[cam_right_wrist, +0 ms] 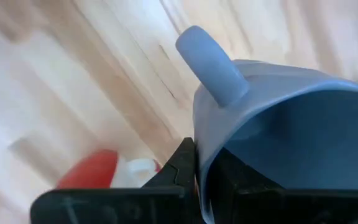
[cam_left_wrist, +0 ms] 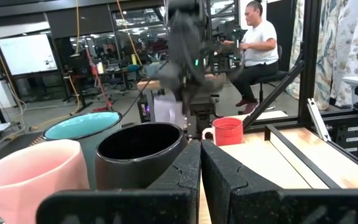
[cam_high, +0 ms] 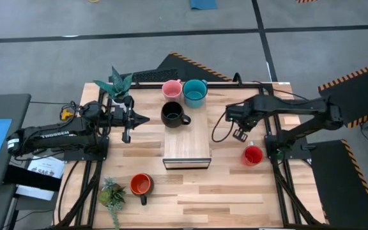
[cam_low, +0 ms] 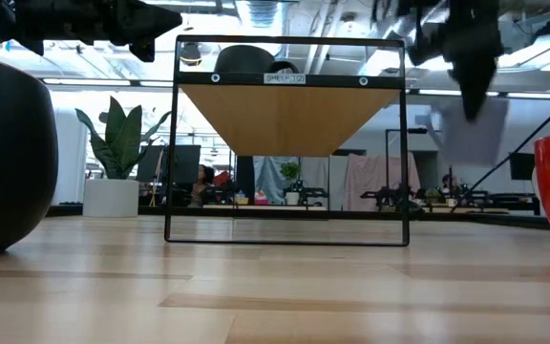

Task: Place coffee mugs
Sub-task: Put the purple mug on the shelf

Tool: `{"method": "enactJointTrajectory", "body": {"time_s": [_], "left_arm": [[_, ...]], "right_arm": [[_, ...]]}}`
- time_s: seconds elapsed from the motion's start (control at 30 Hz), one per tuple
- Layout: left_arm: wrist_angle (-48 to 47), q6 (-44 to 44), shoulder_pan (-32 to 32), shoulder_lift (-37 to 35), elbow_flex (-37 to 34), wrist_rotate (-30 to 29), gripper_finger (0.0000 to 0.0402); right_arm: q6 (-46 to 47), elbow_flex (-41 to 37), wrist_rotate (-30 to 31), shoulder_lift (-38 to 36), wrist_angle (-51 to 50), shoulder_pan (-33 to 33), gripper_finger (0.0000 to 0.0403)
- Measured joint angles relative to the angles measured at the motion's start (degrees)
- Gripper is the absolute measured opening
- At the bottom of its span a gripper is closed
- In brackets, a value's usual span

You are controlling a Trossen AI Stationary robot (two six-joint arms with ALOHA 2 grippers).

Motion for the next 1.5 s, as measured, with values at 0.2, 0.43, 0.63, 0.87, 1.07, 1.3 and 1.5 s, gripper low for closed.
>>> {"method": "enactJointTrajectory", "body": {"time_s": [0.2,0.43,0.63,0.87,1.07,1.3,1.5], "left_arm": [[0.0,0.0,0.0,0.0,0.0,0.0,0.0],[0.0,-0.1,0.0,0.0,0.0,0.0,0.0],[0.0,-0.4,0.0,0.0,0.0,0.0,0.0],[-0.1,-0.4,0.0,0.0,0.0,0.0,0.0],[0.0,-0.4,0.0,0.0,0.0,0.0,0.0],[0.0,-0.2,0.0,0.0,0.0,0.0,0.0],[0.0,-0.2,0.0,0.0,0.0,0.0,0.0]], "right_arm": [[2.4,14.8,-2.7,2.1,-2.8,6.5,0.0041],[3.2,28.4,-3.1,10.6,-4.3,15.4,0.0041],[-0.7,36.3,-3.0,18.8,-4.6,17.8,0.0041],[-5.5,42.7,-1.5,25.1,-4.7,14.8,0.0041],[-8.6,46.2,-1.2,27.8,-4.5,11.8,0.0041],[-11.2,46.6,-1.3,28.4,-2.2,9.0,0.0041],[-12.6,46.6,-1.3,28.5,0.0,7.7,0.0041]]}}
